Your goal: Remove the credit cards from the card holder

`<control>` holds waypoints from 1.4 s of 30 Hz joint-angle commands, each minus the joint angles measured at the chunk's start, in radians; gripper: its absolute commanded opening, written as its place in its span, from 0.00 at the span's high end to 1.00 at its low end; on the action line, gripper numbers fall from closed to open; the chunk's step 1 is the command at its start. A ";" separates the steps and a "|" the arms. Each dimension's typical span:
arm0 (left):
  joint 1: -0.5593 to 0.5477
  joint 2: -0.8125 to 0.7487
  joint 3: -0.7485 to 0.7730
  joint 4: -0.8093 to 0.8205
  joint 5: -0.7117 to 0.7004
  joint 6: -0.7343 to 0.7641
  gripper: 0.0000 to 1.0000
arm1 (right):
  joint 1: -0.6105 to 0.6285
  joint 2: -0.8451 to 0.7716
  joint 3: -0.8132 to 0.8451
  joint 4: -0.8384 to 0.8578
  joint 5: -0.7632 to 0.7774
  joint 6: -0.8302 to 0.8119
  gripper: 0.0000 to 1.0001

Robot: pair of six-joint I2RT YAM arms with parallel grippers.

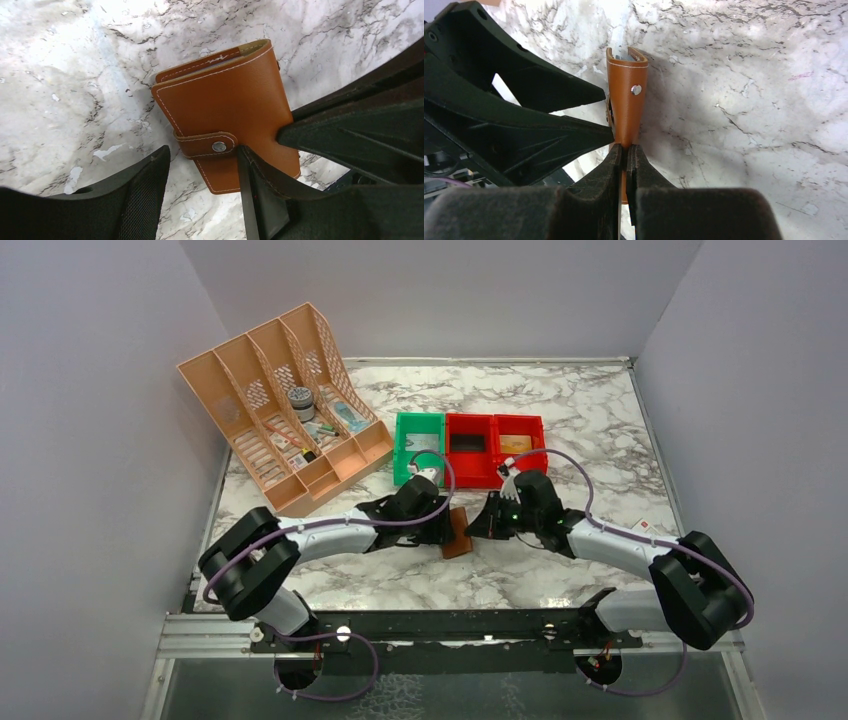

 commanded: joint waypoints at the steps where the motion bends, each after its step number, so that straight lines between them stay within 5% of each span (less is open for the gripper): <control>1: -0.014 0.051 0.065 -0.029 -0.042 -0.032 0.47 | 0.008 -0.018 -0.014 0.009 0.000 -0.009 0.98; 11: -0.014 0.088 0.106 -0.068 -0.069 -0.028 0.43 | 0.008 -0.016 -0.002 -0.013 0.007 -0.011 0.98; 18: -0.014 0.107 0.111 -0.144 -0.120 -0.018 0.69 | 0.008 -0.032 0.012 -0.068 0.058 -0.021 0.98; 28: -0.015 0.044 0.040 -0.179 -0.151 -0.001 0.81 | 0.008 -0.043 0.015 -0.102 0.124 -0.019 0.98; 37: -0.014 0.010 0.041 -0.200 -0.192 0.002 0.78 | 0.008 -0.044 0.018 -0.108 0.126 -0.020 0.99; 42: -0.014 -0.005 0.042 -0.182 -0.180 0.001 0.58 | 0.008 -0.044 0.016 -0.107 0.118 -0.024 0.99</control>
